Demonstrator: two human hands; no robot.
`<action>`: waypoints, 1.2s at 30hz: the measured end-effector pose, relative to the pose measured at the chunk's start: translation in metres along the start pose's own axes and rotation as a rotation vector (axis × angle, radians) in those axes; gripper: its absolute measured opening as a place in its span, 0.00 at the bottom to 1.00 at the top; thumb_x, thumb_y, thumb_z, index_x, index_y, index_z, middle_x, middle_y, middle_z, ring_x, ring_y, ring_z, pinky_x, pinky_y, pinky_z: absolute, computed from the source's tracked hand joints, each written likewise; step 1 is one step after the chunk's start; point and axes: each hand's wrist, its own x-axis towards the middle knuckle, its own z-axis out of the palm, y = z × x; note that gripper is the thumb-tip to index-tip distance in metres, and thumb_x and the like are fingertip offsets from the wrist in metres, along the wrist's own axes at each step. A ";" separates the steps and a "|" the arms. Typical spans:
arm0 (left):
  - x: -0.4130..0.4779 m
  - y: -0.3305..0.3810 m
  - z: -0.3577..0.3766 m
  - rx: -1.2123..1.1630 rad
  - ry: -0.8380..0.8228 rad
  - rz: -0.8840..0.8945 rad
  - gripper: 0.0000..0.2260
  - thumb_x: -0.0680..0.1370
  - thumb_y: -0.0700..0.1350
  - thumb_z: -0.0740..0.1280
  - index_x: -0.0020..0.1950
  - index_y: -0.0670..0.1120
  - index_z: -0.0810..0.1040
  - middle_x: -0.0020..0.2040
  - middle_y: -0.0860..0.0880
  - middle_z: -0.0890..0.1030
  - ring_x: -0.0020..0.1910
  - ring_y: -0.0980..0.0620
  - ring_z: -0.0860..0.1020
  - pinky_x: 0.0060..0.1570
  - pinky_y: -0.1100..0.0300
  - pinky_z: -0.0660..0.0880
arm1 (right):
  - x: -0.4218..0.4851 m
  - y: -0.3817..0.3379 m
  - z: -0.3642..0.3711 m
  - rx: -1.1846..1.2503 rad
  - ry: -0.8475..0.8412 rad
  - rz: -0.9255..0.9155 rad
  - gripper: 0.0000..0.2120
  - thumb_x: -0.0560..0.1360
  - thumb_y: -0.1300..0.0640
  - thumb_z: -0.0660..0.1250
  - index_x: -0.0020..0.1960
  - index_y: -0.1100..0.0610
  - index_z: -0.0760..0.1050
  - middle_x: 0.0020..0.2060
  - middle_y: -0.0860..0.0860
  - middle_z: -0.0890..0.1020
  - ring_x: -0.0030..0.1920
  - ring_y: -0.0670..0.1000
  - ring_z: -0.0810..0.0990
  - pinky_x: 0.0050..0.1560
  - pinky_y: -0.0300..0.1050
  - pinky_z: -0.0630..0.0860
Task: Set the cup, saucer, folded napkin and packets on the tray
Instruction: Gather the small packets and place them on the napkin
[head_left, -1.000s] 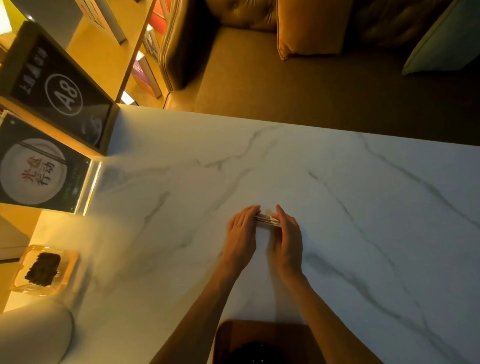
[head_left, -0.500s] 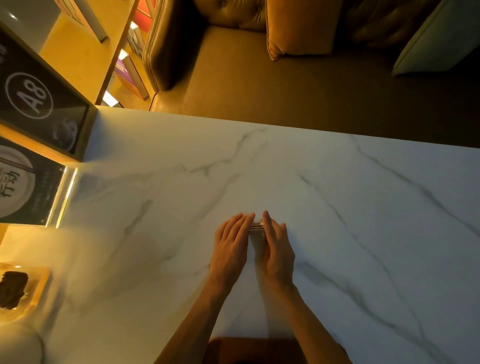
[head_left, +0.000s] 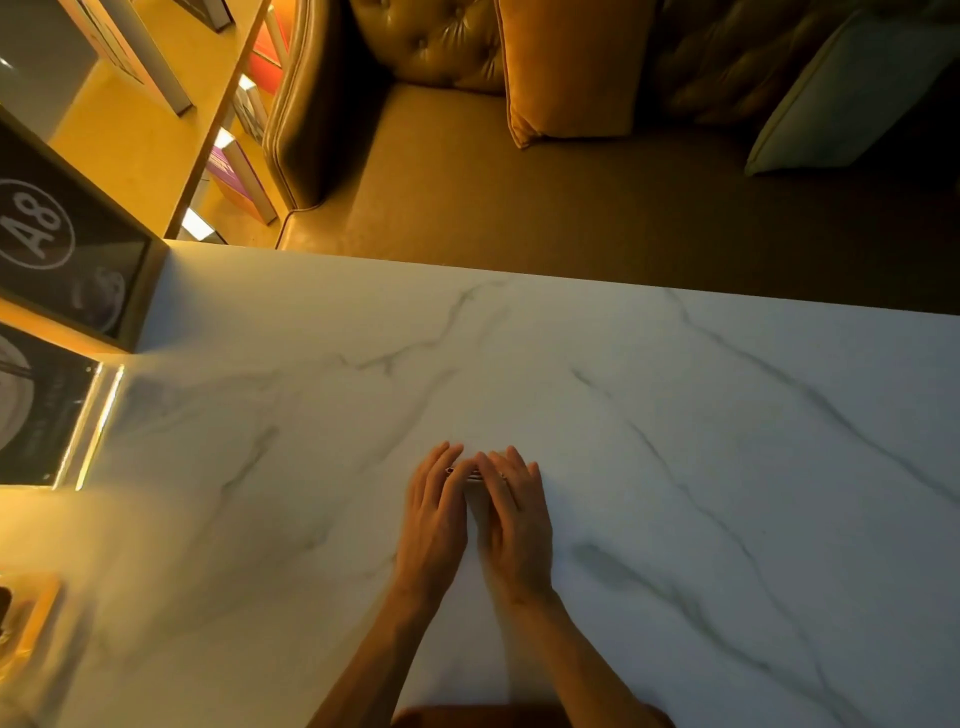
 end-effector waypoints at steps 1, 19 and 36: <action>0.000 0.000 0.000 0.021 -0.003 0.009 0.21 0.81 0.48 0.59 0.73 0.46 0.64 0.72 0.44 0.68 0.73 0.44 0.65 0.70 0.45 0.67 | -0.001 0.001 0.001 -0.015 -0.008 0.000 0.29 0.76 0.51 0.69 0.73 0.52 0.62 0.68 0.52 0.74 0.72 0.54 0.68 0.70 0.60 0.67; 0.007 0.009 -0.006 0.011 0.019 -0.101 0.22 0.75 0.37 0.71 0.69 0.41 0.72 0.67 0.41 0.76 0.69 0.41 0.72 0.68 0.46 0.70 | 0.004 0.004 0.002 0.065 0.086 0.163 0.31 0.76 0.54 0.68 0.74 0.46 0.60 0.67 0.48 0.75 0.72 0.35 0.55 0.67 0.53 0.68; -0.052 0.095 -0.117 -0.776 -0.447 -0.586 0.10 0.77 0.41 0.70 0.53 0.36 0.77 0.39 0.42 0.81 0.31 0.50 0.79 0.30 0.63 0.76 | -0.063 -0.047 -0.156 0.729 -0.294 0.718 0.14 0.76 0.56 0.69 0.60 0.56 0.78 0.41 0.54 0.85 0.33 0.48 0.83 0.36 0.41 0.80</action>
